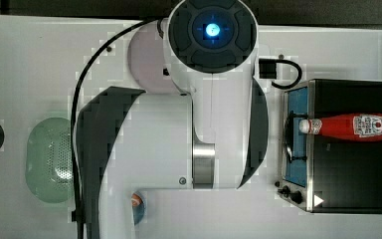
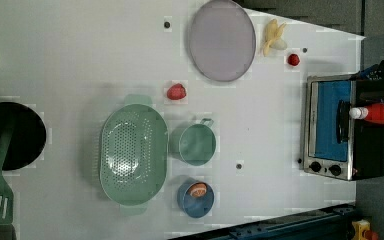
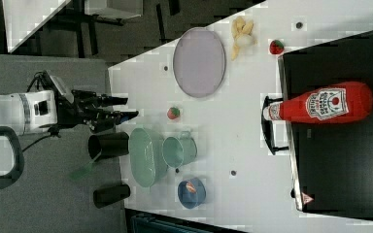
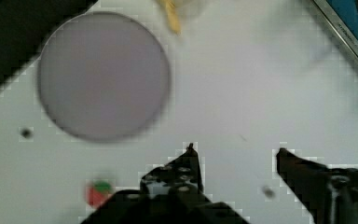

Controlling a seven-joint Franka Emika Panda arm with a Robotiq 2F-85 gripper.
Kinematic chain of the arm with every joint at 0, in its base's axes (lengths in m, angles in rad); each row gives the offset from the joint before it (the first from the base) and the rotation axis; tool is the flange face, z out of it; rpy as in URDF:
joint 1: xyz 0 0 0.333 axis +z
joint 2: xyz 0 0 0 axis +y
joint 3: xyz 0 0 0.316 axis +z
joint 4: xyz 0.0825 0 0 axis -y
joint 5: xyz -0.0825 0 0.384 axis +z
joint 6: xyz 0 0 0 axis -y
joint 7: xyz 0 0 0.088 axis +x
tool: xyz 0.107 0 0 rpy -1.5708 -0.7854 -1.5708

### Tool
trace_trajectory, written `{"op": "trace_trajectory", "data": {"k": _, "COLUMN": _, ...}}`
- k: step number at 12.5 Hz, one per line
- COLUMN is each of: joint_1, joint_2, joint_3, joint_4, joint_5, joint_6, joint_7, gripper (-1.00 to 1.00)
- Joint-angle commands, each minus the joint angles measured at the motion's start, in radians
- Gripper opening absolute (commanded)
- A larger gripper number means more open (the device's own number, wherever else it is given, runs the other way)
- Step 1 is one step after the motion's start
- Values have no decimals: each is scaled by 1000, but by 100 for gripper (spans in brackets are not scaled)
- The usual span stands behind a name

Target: Pick Ketchup from oven and place it on table.

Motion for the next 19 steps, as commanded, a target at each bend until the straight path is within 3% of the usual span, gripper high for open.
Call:
{"op": "trace_trajectory", "data": {"k": 1, "joint_1": 0, "joint_2": -371, "joint_3": -65, "joint_4": -138, "joint_5": 16, "joint_6": -226, "joint_7": 38, "gripper": 59}}
{"op": "trace_trajectory", "data": {"k": 3, "joint_1": -2, "joint_2": -370, "joint_3": -67, "joint_4": -139, "joint_5": 16, "joint_6": -225, "joint_7": 38, "gripper": 99}}
{"op": "trace_trajectory", "data": {"k": 6, "joint_1": -12, "joint_2": -357, "joint_3": -109, "joint_4": -139, "joint_5": 14, "joint_6": -210, "joint_7": 38, "gripper": 100}}
{"op": "trace_trajectory", "data": {"k": 10, "joint_1": -43, "joint_2": -288, "joint_3": -241, "joint_4": -139, "joint_5": 14, "joint_6": -112, "joint_7": 38, "gripper": 100}}
{"op": "trace_trajectory", "data": {"k": 15, "joint_1": -55, "joint_2": -142, "joint_3": -438, "joint_4": -135, "joint_5": 14, "joint_6": 89, "joint_7": 38, "gripper": 100}}
{"op": "trace_trajectory", "data": {"k": 19, "joint_1": -57, "joint_2": 9, "joint_3": -535, "joint_4": -103, "joint_5": 14, "joint_6": 246, "joint_7": 38, "gripper": 100}}
